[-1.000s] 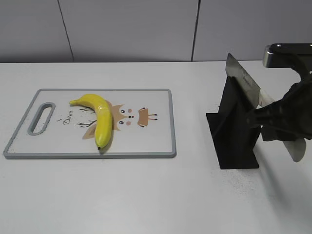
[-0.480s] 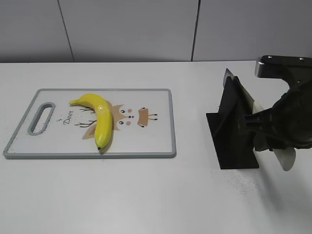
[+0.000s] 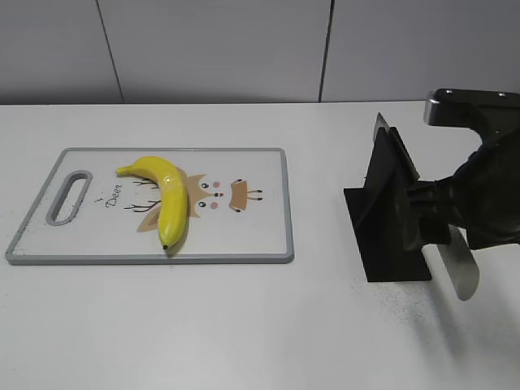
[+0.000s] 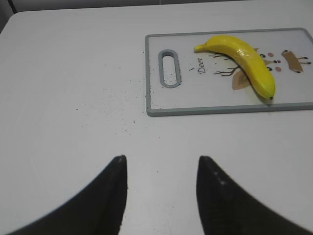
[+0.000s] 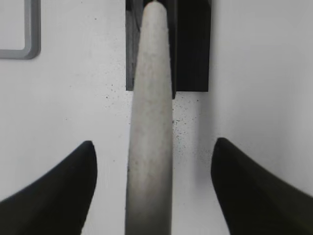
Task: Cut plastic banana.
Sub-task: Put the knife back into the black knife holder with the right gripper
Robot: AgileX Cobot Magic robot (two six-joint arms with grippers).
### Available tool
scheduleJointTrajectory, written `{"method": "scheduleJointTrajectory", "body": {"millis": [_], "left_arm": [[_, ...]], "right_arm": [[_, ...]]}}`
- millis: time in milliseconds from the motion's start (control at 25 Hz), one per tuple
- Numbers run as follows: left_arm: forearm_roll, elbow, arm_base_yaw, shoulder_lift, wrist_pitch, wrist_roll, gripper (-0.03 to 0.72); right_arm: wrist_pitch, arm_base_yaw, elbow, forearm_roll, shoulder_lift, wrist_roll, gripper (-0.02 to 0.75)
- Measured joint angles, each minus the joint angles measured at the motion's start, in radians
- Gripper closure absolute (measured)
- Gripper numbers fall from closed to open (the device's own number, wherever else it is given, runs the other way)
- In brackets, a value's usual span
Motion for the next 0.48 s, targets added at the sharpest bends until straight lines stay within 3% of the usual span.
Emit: {"method": "scheduleJointTrajectory", "body": {"millis": [200, 480], "left_arm": [[0.001, 0.0, 0.0, 0.0, 0.0, 0.0, 0.234], [0.001, 0.0, 0.0, 0.0, 0.0, 0.0, 0.234]], "right_arm": [[0.162, 0.0, -0.096, 0.001, -0.001, -0.04, 0.162], [0.363, 0.0, -0.167, 0.076, -0.151, -0.264, 0.162]]}}
